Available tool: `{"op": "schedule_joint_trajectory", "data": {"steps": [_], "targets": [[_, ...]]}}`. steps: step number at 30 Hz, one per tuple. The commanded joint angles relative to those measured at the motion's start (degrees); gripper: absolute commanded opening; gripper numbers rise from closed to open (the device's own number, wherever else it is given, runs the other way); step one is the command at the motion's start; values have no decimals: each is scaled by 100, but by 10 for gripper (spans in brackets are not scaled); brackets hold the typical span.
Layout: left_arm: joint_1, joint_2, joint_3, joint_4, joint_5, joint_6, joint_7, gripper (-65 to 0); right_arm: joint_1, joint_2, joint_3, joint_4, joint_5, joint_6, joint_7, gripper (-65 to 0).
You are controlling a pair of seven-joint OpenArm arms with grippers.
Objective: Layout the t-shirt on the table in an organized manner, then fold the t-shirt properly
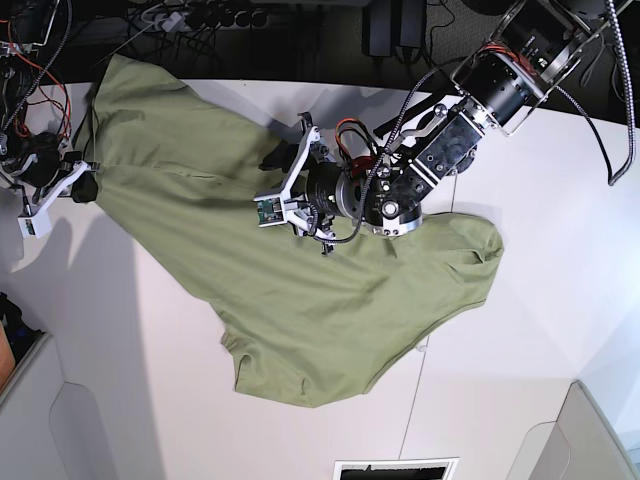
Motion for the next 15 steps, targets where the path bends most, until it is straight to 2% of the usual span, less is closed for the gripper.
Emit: {"op": "schedule_joint_trajectory", "data": {"steps": [1, 15], "targets": [[-179, 26, -31, 90, -74, -56, -146, -345, 72, 105, 33, 90, 20, 17, 13, -650], [-267, 111, 103, 76, 98, -56, -284, -345, 72, 90, 31, 90, 20, 17, -61, -650]]}}
